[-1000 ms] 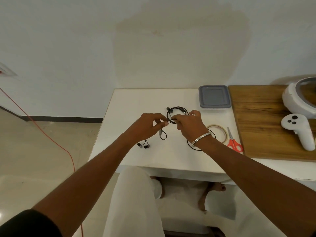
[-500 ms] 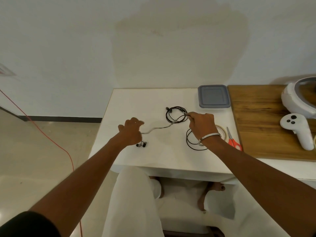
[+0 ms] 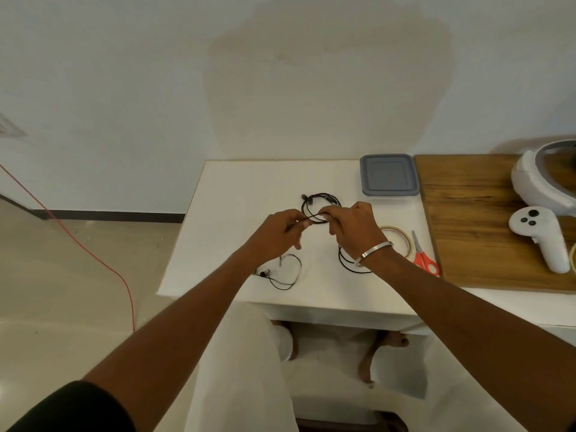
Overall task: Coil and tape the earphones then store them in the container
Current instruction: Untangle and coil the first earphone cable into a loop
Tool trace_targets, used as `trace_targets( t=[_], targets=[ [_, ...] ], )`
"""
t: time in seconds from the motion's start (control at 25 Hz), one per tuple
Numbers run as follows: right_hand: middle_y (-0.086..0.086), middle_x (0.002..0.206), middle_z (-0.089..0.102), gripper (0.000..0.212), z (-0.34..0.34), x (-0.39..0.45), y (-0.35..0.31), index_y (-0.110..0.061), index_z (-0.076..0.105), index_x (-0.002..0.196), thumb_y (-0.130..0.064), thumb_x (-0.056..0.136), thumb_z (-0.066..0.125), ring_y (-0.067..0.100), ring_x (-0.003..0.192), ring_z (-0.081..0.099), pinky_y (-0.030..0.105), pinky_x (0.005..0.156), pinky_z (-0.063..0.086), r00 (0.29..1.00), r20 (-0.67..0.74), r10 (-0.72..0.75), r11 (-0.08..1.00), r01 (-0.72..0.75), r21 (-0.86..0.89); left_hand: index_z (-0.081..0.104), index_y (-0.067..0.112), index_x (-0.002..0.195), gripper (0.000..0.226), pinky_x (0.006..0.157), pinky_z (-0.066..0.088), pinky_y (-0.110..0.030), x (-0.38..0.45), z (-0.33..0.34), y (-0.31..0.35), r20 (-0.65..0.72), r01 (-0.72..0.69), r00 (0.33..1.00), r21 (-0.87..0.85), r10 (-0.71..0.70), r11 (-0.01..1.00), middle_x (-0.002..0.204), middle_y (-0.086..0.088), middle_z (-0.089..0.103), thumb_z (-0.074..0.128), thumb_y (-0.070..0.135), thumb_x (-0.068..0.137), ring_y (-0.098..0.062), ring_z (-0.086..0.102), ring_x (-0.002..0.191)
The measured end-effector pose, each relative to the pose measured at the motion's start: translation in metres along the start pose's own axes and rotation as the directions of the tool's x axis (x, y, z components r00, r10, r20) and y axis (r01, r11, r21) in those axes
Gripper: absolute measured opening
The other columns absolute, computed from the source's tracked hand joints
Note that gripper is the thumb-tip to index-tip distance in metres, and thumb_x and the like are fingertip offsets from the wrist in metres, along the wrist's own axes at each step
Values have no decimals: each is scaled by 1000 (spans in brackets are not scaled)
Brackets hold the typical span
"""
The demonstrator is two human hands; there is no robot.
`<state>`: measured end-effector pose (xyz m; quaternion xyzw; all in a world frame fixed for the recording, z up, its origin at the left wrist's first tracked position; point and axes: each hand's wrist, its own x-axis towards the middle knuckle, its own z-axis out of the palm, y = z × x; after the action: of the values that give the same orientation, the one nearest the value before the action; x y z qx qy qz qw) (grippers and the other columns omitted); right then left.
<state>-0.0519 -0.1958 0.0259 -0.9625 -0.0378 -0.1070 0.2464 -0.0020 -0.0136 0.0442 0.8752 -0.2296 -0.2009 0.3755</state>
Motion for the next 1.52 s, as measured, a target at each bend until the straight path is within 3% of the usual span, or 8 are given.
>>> trace_targets(
  t=[0.12,0.28,0.4,0.52,0.72,0.84,1.0,1.52],
  targets=[
    [-1,65,68,25,0,-1,17,-17,65,106,-24,99,42,22,62,63,42,87,42,974,-109,198,980,-196,25,66,15,95,24,56,50,-24,-4,-13,-7,-28,67,997,-26,-67,997,65,-2,54,49,31,99,-8,57,53],
    [3,91,71,27,-8,-4,25,-21,62,113,-27,98,39,28,90,64,40,94,34,927,85,364,926,-351,-141,68,19,93,28,48,36,-15,-5,-24,-13,-40,57,997,-50,-59,997,62,7,44,45,32,101,-4,38,49],
    [2,129,53,51,-7,-5,9,-21,36,139,-19,89,47,22,123,47,45,111,15,889,296,350,937,-331,-111,69,16,94,27,48,31,-11,-3,-20,-6,-52,6,999,22,-5,1000,57,9,42,46,27,101,-4,37,47],
    [4,150,25,82,-2,1,-8,-16,9,149,-17,79,54,20,140,23,47,117,3,956,235,175,984,-163,-69,70,17,91,27,51,33,-14,0,-14,-1,-21,-39,999,81,41,996,52,10,42,47,26,100,-5,37,48],
    [-5,107,64,50,9,7,-24,-15,36,139,-15,90,48,12,106,59,40,118,4,958,262,-118,988,140,-68,66,11,92,25,52,34,-11,0,-13,2,23,-122,993,129,120,984,59,15,51,45,21,101,-2,44,49],
    [-7,91,63,41,6,14,-20,-19,54,123,0,88,45,15,94,61,31,108,17,945,320,-72,987,114,-115,66,12,90,29,51,33,-11,-3,-17,-2,55,-73,996,154,65,985,60,11,48,44,28,102,-1,43,49],
    [0,95,68,35,-2,13,-2,-16,60,113,3,87,46,21,91,62,34,97,28,989,121,80,991,-66,-118,65,15,93,29,56,35,-13,-9,-22,-9,80,-9,997,128,-2,992,68,6,52,42,28,102,0,50,61],
    [-1,100,65,32,-10,-4,26,-17,55,112,-1,85,53,18,98,60,34,104,22,934,65,350,910,-323,-260,68,21,90,25,60,49,-28,-16,-37,-21,117,73,990,66,-80,995,68,-1,54,49,36,98,-13,55,69]
  ],
)
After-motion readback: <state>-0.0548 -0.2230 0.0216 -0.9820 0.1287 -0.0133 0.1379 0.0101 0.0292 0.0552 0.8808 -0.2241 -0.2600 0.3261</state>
